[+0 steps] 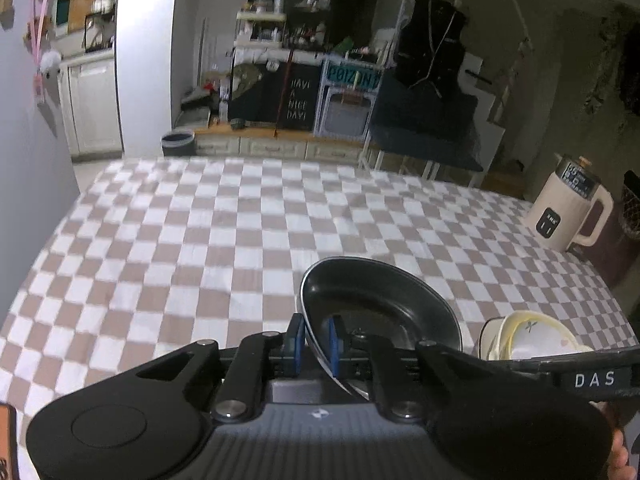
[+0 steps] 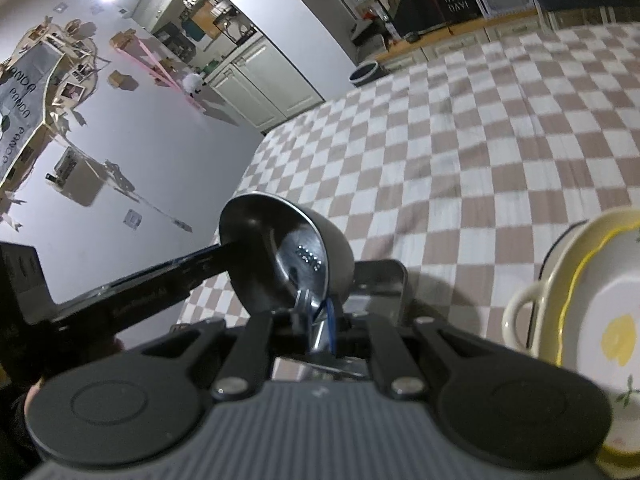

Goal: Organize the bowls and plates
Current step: 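Lift the nested steel trays with both tools and carry them toward the bowl stack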

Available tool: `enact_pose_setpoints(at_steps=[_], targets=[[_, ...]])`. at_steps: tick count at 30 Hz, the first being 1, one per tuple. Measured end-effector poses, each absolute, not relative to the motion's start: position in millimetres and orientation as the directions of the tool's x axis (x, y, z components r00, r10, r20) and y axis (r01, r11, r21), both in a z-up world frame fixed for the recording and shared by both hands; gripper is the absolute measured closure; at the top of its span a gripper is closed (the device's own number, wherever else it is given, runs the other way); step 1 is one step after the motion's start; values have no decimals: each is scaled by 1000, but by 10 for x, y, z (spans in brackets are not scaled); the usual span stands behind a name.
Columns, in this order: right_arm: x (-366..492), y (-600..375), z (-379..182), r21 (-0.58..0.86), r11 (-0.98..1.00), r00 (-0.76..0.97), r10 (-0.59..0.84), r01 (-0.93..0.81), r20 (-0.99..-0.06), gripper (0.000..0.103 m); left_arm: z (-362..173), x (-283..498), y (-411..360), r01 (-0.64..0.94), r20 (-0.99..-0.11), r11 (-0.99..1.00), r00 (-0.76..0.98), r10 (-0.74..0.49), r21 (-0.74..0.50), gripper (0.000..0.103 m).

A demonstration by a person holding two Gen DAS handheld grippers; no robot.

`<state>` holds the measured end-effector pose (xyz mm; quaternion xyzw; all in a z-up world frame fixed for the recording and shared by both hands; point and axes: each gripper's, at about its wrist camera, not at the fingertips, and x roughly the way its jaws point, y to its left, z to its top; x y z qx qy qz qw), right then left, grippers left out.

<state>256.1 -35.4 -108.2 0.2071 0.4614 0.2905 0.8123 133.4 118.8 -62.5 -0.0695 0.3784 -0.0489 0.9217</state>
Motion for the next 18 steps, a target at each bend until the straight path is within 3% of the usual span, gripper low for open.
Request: enact_pose_setpoints(at_steps=[18], targets=[[2524,-132,-1409,602,771,280,636,-208,-719,89,-1090,1542,1290,11,-829,982,534,-164,-188,86]])
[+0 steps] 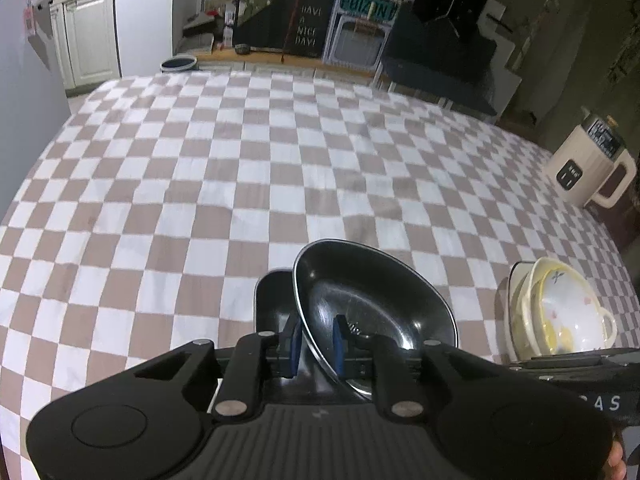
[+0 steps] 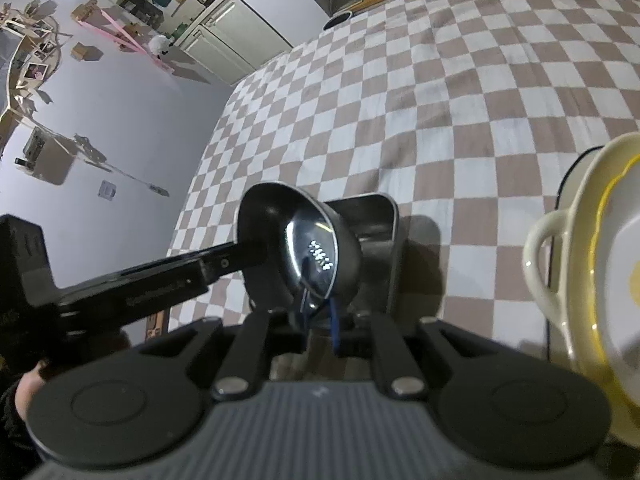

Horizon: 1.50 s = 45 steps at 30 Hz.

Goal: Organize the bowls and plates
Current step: 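Lift the nested steel trays with both tools and carry them toward the bowl stack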

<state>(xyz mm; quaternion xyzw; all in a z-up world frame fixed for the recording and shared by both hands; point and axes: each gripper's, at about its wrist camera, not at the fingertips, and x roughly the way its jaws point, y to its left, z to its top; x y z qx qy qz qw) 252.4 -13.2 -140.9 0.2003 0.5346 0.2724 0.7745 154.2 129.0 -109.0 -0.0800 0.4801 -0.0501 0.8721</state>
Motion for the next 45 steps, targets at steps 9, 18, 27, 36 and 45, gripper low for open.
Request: enact_pose_setpoints(at_steps=[9,18,27,36,45], targets=[[2585,-113,-1470,595,782,266,623,-185,-736,87,-1269,1649,1250,24,-875,986,457,-160,-167,82],[2635,-55,-1531,575,799,256,600,-173,-758,84,-1312,1641,1315,19,-886,980,425,-187,-198,81],[2646,-2,-1489,577,799,244,601,-167,-761,47,-1238,1607,1425,-13,-871,976,455,-187,-216,77],[2699,-200,-1230,593,785,357,614,-181,-704,45,-1151,1568,1584,-66,-839,962,507,-198,-267,54],[2914,-208,-1332,449,881,444,466,-152,-765,59,-1210,1564,1690,-96,-855,967,493,-161,-237,53]])
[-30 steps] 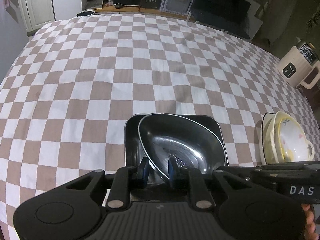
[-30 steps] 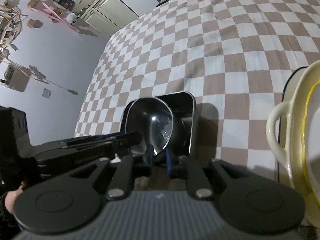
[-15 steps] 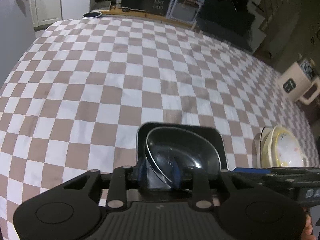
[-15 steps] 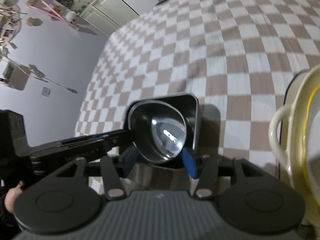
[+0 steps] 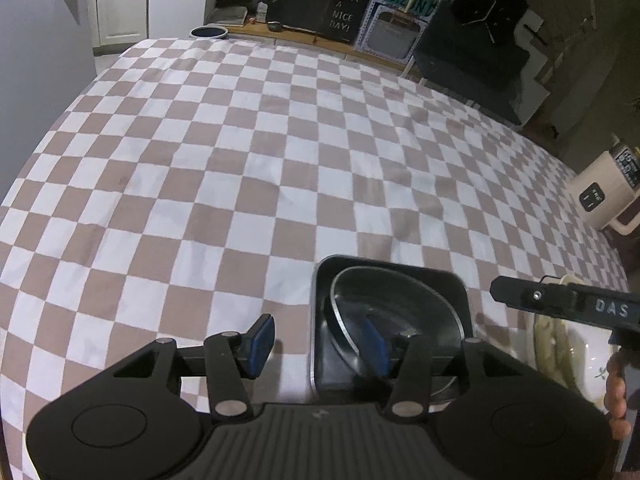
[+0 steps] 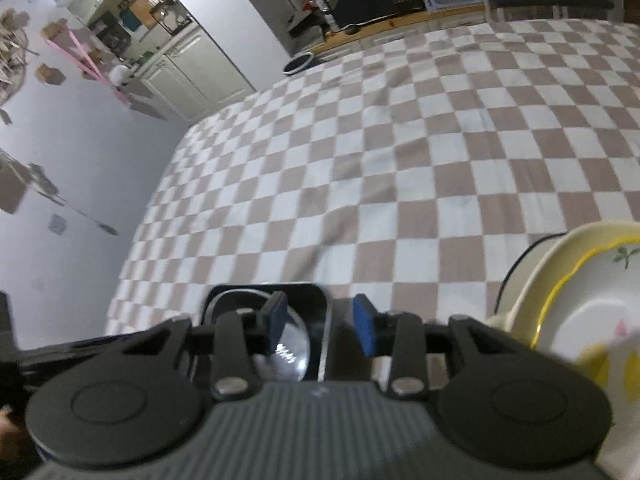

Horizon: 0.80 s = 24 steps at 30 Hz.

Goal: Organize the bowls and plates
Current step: 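Lift the nested steel trays with both tools and carry them toward the bowl stack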

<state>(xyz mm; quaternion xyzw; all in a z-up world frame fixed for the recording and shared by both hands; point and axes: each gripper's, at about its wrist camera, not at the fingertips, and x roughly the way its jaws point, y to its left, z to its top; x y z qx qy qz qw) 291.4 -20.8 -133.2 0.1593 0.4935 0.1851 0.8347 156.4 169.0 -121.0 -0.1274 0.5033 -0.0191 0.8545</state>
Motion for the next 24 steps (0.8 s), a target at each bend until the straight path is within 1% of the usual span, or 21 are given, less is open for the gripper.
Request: enact_pose_setpoints(at_steps=[9,11,12,15,24], targets=[[3056,4,-1588,357,918,420,396,-171,-817,59,-1340,1551,1698,-73,-887,981,443,-130,-180,51],[3028,75,-1632,345,923,414,386,-172,-825,61,-1372,1562,1678,-58,-896,985,426,-122,-161,52],[3028,62,-1636,345,922,407,387,-174,-827,65,-1388,1567,1666,-51,-901,987,418,-118,-153,52],[3001,110,-1673,344,919,386,392,-191,-835,70,-1417,1587,1641,-36,-905,988,408,-120,-148,52],[2933,213,-1791,351,913,341,403,-207,-849,71,-1467,1700,1608,-34,-914,994,398,-82,-104,52]])
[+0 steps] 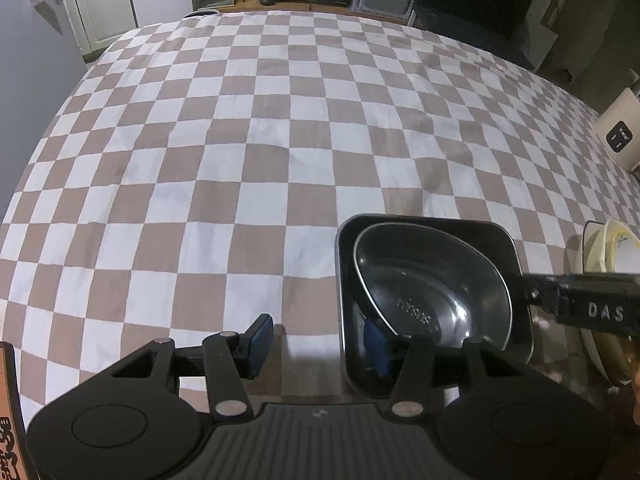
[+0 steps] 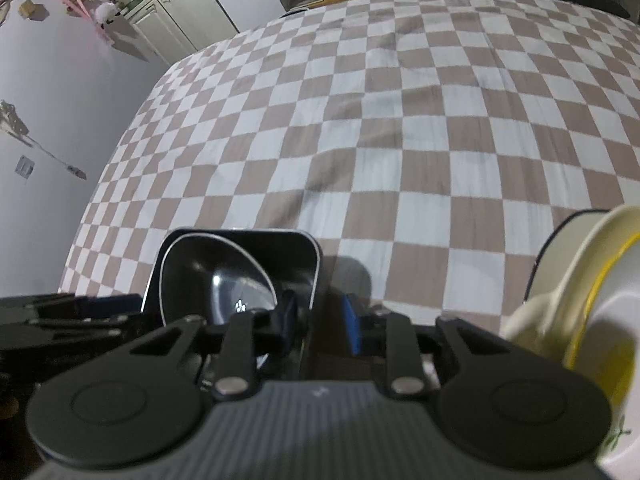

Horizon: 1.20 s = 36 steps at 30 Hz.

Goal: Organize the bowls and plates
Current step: 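Lift the nested steel trays with both tools and carry them toward the bowl stack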

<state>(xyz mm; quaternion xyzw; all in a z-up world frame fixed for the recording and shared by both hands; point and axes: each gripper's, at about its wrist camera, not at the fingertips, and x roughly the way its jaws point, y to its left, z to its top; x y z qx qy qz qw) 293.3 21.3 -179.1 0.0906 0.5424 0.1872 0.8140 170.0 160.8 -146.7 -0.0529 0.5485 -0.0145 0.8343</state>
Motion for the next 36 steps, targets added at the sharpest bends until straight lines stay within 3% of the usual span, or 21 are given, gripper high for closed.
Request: enact_pose_setpoints(at_steps=[11,14,16,19,27,36], targets=[[2779,114,-1731,368,898,320,432,-240,-843,76,-1484,1757,1666,-57,-912,991,400,-87,-119,54],[2744,82,-1712,377,893,320,442,-245,-838,80,-1481,1759,1675,-52,-908,988,404,-109,-142,64],[2727,71,-1700,385,889,319,449,-247,-834,81,-1468,1757,1688,-47,-903,985,409,-135,-169,78],[2723,67,-1703,387,889,317,451,-247,-834,82,-1465,1754,1672,-38,-900,982,407,-154,-185,85],[2747,49,-1717,386,887,321,453,-253,-832,89,-1505,1764,1744,-56,-892,963,395,-221,-264,98],[2746,-11,-1660,402,882,344,467,-246,-815,93,-1427,1731,1758,-58,-877,956,417,-239,-288,99]])
